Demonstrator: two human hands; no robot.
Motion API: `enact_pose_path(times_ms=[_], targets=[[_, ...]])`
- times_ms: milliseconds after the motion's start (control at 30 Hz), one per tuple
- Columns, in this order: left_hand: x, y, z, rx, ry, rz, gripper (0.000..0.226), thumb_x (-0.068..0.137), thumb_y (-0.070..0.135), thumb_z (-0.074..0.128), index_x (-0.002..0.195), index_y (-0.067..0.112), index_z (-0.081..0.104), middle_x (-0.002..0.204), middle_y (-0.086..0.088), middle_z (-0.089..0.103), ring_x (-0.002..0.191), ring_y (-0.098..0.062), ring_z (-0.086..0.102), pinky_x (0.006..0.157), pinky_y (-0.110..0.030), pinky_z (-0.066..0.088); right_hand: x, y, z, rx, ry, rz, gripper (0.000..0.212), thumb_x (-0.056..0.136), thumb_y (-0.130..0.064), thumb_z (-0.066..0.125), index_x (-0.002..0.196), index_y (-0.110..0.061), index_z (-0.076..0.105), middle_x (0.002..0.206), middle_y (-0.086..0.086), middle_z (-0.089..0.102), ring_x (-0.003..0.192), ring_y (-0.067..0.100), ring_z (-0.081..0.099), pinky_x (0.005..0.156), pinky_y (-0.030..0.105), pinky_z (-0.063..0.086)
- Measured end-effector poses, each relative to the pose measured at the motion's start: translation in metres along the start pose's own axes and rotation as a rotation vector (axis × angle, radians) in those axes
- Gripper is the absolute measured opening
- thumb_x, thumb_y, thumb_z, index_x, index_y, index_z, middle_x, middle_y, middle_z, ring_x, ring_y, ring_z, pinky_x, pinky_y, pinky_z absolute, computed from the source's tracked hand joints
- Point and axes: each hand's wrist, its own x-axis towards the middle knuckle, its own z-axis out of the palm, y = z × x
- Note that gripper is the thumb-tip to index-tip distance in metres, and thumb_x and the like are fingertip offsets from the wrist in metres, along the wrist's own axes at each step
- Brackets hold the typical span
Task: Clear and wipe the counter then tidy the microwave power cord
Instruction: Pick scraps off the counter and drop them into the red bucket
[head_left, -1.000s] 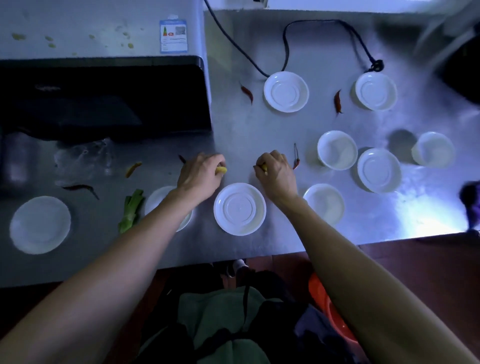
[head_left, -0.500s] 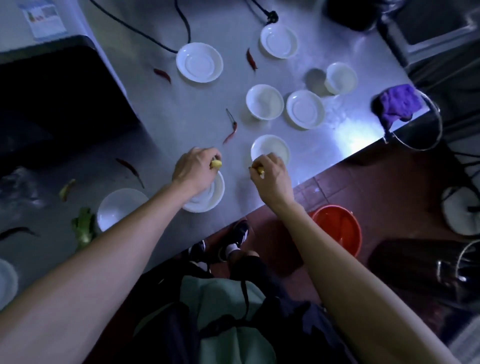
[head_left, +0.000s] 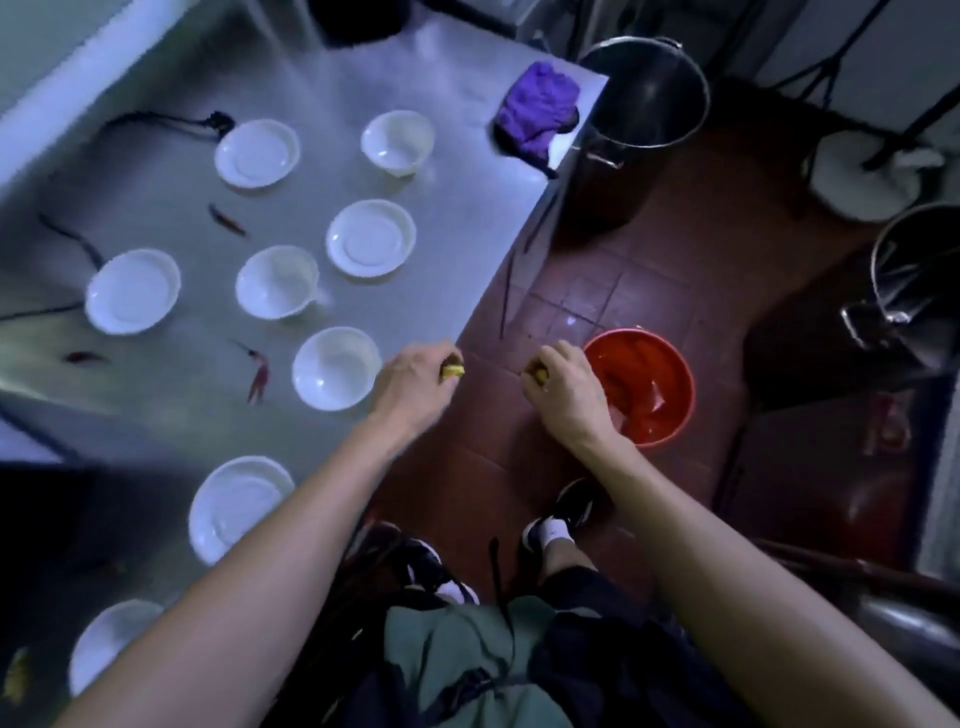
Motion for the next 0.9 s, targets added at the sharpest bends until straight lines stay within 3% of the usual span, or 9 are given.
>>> enact_pose_path(times_ms=[233,433,600,700,900], targets=[[0.065,0.126,0.065,0.144,-0.173,0.148,0.016,0.089,0.028,0.067,0.105,0.028,0.068,0.098,-0.002,0.068,0.099,-0.025,0.059,0.084,-0.037,0.050,-0.010,0.141,-0.066,0.028,0.003,0.273,0.012,0.088,-0.020,0.066,0.094,-0.010,0.064,0.096,0.006,0.056,0.095,0.025,0.051,0.077,0.041,0.046],[0.096,0.196,0.127,0.139,-0.319,0.194,0.017,0.089,0.028,0.067,0.106,0.029,0.068,0.099,0.002,0.065,0.102,-0.022,0.057,0.087,-0.037,0.049,-0.034,0.221,-0.093,0.092,0.004,0.471,0.009,0.089,-0.026,0.064,0.089,-0.017,0.060,0.093,-0.005,0.052,0.096,0.019,0.050,0.075,0.032,0.041],[0.110,0.220,0.161,0.104,-0.444,0.185,0.016,0.086,0.027,0.070,0.100,0.035,0.069,0.087,0.014,0.055,0.099,-0.017,0.058,0.090,-0.036,0.050,-0.041,0.255,-0.092,0.120,-0.010,0.562,0.009,0.089,-0.027,0.063,0.090,-0.018,0.060,0.093,-0.007,0.051,0.095,0.017,0.050,0.079,0.036,0.048],[0.126,0.222,0.184,0.052,-0.481,0.127,0.013,0.084,0.026,0.073,0.092,0.036,0.069,0.090,0.012,0.064,0.095,-0.015,0.063,0.088,-0.039,0.054,-0.039,0.270,-0.080,0.140,-0.012,0.622,0.009,0.089,-0.027,0.063,0.088,-0.018,0.059,0.093,-0.003,0.054,0.094,0.017,0.050,0.080,0.038,0.049],[0.171,0.203,0.244,-0.052,-0.497,-0.010,0.009,0.082,0.026,0.078,0.085,0.032,0.071,0.077,0.015,0.068,0.079,-0.009,0.065,0.080,-0.035,0.056,-0.025,0.303,-0.037,0.181,-0.039,0.722,0.008,0.088,-0.024,0.063,0.087,-0.018,0.058,0.093,-0.002,0.054,0.094,0.019,0.051,0.079,0.041,0.049]])
